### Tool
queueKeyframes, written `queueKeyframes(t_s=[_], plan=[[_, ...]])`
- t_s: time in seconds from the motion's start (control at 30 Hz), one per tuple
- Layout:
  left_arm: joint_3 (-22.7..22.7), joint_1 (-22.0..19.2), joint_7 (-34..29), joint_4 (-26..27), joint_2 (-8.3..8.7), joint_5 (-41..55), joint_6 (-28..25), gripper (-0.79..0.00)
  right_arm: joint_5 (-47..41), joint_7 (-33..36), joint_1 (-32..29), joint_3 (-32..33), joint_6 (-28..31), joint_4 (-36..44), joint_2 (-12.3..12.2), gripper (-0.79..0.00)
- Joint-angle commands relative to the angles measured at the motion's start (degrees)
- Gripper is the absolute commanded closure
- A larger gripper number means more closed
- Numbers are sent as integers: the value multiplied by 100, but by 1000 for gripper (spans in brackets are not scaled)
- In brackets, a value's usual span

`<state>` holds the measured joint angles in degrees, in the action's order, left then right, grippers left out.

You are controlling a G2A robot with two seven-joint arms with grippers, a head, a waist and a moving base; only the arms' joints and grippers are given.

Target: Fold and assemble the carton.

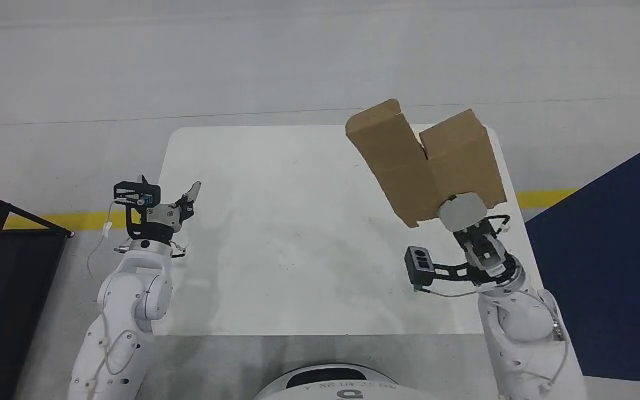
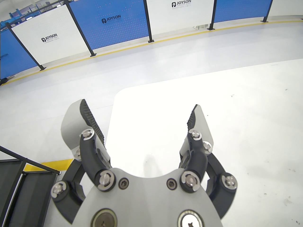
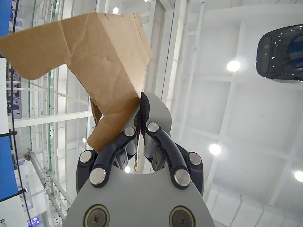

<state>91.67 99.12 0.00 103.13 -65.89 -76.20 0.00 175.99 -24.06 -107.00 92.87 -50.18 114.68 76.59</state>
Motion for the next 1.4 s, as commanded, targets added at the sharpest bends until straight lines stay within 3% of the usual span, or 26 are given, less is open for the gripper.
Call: queueKeyframes(t_s=[0.0,0.13,0.33,0.57,1.0,1.1,1.2,1.3,1.37], plan=[[0,0,0,0,0,0,0,-785,-43,420,7,-532,492,-4,67,0],[0,0,0,0,0,0,0,-785,-1921,48,136,-1072,1666,-61,54,0],[0,0,0,0,0,0,0,-785,-5288,-780,389,-883,3740,-420,-14,0],[0,0,0,0,0,0,0,-785,-7914,-629,520,-746,5753,-795,-33,0],[0,0,0,0,0,0,0,-785,-7792,-642,521,-640,5917,-720,-65,0],[-51,-46,32,-61,-11,98,-108,-785,-8445,-506,512,-757,6395,-868,-57,0],[-143,-217,-408,-193,-51,1354,-681,-785,-9484,133,533,-863,7611,-1099,-83,0],[-89,-480,-1723,-373,-55,3555,-1617,-785,-10575,669,610,-893,8578,-1287,-110,0],[-22,-670,-2580,-535,-44,4885,-1936,-785,-11204,938,645,-923,8973,-1399,-122,0]])
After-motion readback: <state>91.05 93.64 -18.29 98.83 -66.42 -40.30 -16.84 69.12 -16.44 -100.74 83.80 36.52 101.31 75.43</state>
